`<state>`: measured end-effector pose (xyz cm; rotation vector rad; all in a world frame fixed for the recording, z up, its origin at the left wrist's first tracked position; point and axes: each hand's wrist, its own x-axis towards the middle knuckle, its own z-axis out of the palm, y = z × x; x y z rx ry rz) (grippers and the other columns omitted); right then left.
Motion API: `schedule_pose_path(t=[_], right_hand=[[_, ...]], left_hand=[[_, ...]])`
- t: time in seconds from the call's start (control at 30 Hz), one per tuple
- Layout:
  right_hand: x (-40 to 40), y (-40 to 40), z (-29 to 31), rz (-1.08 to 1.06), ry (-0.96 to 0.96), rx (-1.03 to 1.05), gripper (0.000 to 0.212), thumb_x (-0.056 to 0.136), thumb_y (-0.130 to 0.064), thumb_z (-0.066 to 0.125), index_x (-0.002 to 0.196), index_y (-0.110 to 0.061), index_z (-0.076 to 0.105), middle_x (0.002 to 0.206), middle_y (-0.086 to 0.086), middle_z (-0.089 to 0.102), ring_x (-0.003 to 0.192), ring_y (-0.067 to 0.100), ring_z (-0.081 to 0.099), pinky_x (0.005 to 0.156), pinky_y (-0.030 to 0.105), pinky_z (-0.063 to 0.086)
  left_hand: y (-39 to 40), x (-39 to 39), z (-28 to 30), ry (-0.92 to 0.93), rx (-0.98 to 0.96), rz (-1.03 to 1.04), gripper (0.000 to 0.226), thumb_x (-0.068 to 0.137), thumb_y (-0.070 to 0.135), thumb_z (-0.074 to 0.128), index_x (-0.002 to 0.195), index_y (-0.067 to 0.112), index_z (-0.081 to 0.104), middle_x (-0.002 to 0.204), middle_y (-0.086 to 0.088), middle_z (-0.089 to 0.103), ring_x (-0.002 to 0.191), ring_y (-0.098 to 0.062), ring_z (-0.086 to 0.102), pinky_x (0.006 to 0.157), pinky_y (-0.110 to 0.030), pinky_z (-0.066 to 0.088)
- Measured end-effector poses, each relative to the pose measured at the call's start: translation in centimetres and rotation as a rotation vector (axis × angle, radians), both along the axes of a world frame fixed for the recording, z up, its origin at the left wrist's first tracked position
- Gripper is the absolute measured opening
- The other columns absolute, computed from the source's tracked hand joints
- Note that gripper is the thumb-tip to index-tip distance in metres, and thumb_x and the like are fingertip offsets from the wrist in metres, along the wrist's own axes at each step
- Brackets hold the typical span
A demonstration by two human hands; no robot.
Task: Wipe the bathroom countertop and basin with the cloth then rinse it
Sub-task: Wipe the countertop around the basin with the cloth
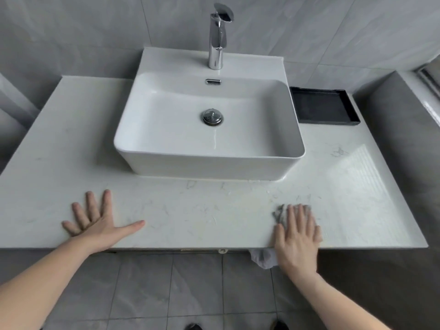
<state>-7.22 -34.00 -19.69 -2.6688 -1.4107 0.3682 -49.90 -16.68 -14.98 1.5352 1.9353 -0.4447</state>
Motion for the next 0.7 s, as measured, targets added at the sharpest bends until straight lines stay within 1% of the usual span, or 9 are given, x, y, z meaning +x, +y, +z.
schedule_pose_path(t=[0.07,0.1,0.23,0.3,0.37,0.47,0.57,0.63,0.7], right_hand=[[-5.1,0.7,0.1,0.109,0.02,0.047,0.066,0.102,-0.049,0.024,0.163,-0.026,0.017,0.172,0.001,0.0,0.159,0.021,-0.007,0.127,0.052,0.008],[-7.6,1.0,0.0,0.173,0.033,0.052,0.065,0.102,-0.047,0.026,0.163,-0.026,0.017,0.172,0.002,0.001,0.159,0.022,-0.006,0.127,0.052,0.01],[-16.1,2.6,-0.4,0.44,0.077,0.047,0.065,0.105,-0.043,0.03,0.164,-0.026,0.011,0.172,-0.001,-0.002,0.159,0.023,-0.01,0.127,0.049,0.003],[-17.6,3.0,-0.5,0.557,0.08,0.055,0.063,0.105,-0.04,0.033,0.164,-0.026,0.015,0.171,-0.004,0.002,0.159,0.023,-0.003,0.125,0.047,0.004],[-16.4,3.0,-0.6,0.622,0.076,0.045,0.061,0.107,-0.04,0.031,0.164,-0.028,0.013,0.172,-0.005,0.001,0.159,0.02,-0.005,0.125,0.045,0.003],[-11.4,2.0,-0.5,0.558,0.051,0.035,0.061,0.108,-0.042,0.029,0.164,-0.031,0.006,0.172,-0.007,-0.003,0.159,0.018,-0.009,0.126,0.045,0.003],[-5.3,0.8,-0.2,0.344,0.008,-0.015,0.062,0.106,-0.045,0.026,0.163,-0.03,0.007,0.172,-0.007,-0.005,0.159,0.018,-0.008,0.127,0.048,0.007],[-1.4,0.0,0.1,0.197,0.026,-0.055,0.063,0.104,-0.048,0.02,0.163,-0.03,0.004,0.172,-0.005,-0.008,0.158,0.017,-0.013,0.128,0.049,0.006],[1.3,-0.5,0.3,0.062,0.037,-0.07,0.065,0.103,-0.049,0.018,0.163,-0.03,0.003,0.172,-0.003,-0.007,0.158,0.017,-0.013,0.128,0.051,0.006]], left_hand=[[0.0,0.0,0.3,-0.011,-0.022,-0.009,0.144,0.039,0.108,0.038,0.144,0.045,-0.037,0.151,0.003,-0.051,0.144,-0.035,-0.039,0.114,-0.063,-0.016],[-0.1,0.0,0.5,-0.017,-0.031,-0.011,0.144,0.04,0.108,0.039,0.144,0.045,-0.037,0.151,0.003,-0.051,0.143,-0.035,-0.04,0.114,-0.063,-0.016],[0.0,0.1,1.0,-0.016,-0.061,-0.017,0.142,0.043,0.107,0.04,0.144,0.044,-0.038,0.15,0.003,-0.052,0.143,-0.035,-0.041,0.114,-0.063,-0.016],[0.3,0.2,1.3,-0.005,-0.088,-0.017,0.141,0.044,0.106,0.04,0.143,0.044,-0.04,0.149,0.002,-0.053,0.143,-0.035,-0.041,0.114,-0.063,-0.016],[0.5,0.3,1.6,0.009,-0.115,-0.024,0.141,0.045,0.106,0.04,0.142,0.043,-0.041,0.149,0.001,-0.053,0.143,-0.036,-0.04,0.115,-0.063,-0.015],[1.1,0.7,2.1,0.033,-0.172,-0.024,0.143,0.044,0.106,0.039,0.142,0.041,-0.041,0.15,-0.001,-0.052,0.144,-0.037,-0.039,0.116,-0.064,-0.012],[1.6,1.0,2.6,0.074,-0.229,-0.02,0.145,0.042,0.107,0.038,0.142,0.039,-0.042,0.15,-0.003,-0.052,0.144,-0.039,-0.038,0.116,-0.065,-0.01],[2.0,1.1,3.0,0.084,-0.26,-0.014,0.145,0.043,0.107,0.038,0.142,0.037,-0.043,0.149,-0.004,-0.052,0.144,-0.04,-0.037,0.116,-0.065,-0.009],[2.2,1.2,3.1,0.091,-0.273,-0.02,0.145,0.043,0.106,0.038,0.14,0.037,-0.044,0.149,-0.004,-0.053,0.144,-0.04,-0.037,0.116,-0.065,-0.009]])
